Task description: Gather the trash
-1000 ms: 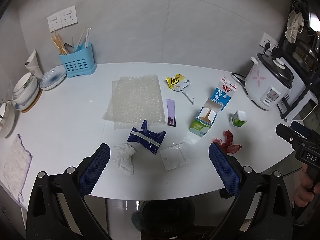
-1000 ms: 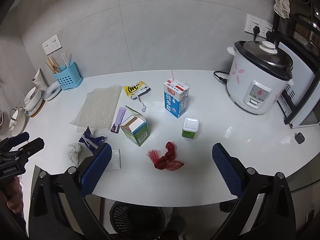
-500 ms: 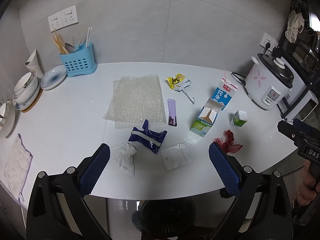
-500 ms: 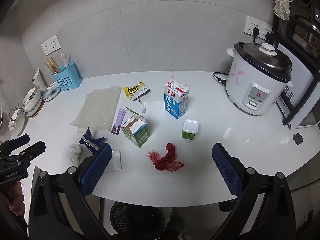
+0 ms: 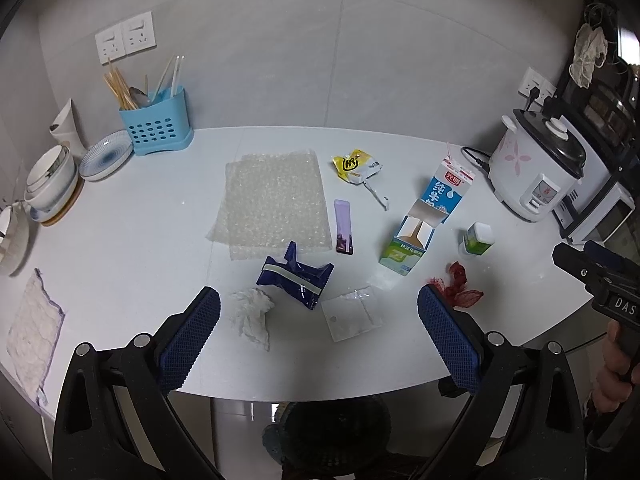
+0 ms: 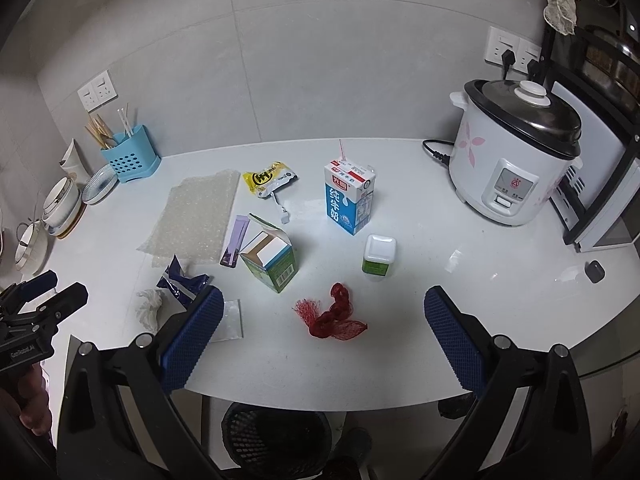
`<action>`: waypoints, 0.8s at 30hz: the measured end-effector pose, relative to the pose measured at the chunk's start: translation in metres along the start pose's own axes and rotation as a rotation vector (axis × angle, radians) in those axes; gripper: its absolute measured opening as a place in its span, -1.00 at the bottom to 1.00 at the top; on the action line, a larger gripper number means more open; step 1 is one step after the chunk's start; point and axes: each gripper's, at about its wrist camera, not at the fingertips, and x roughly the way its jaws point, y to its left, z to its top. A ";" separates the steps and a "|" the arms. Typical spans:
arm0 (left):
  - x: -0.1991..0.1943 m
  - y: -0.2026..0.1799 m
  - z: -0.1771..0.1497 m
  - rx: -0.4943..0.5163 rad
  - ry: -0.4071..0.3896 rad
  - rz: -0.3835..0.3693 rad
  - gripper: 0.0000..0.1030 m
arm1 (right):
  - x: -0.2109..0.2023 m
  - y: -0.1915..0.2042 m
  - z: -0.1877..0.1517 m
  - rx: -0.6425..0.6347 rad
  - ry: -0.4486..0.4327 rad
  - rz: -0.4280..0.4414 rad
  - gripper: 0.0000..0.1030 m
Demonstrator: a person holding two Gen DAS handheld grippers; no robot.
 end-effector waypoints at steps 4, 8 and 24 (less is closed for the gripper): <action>0.001 0.000 0.000 0.000 0.001 -0.003 0.88 | 0.001 -0.001 0.001 -0.001 -0.002 -0.001 0.87; 0.003 -0.001 0.001 0.002 0.005 -0.006 0.88 | 0.002 0.000 0.001 -0.002 -0.003 0.000 0.87; 0.020 0.000 0.001 0.001 0.027 -0.017 0.87 | 0.016 -0.004 0.004 0.005 0.007 -0.010 0.87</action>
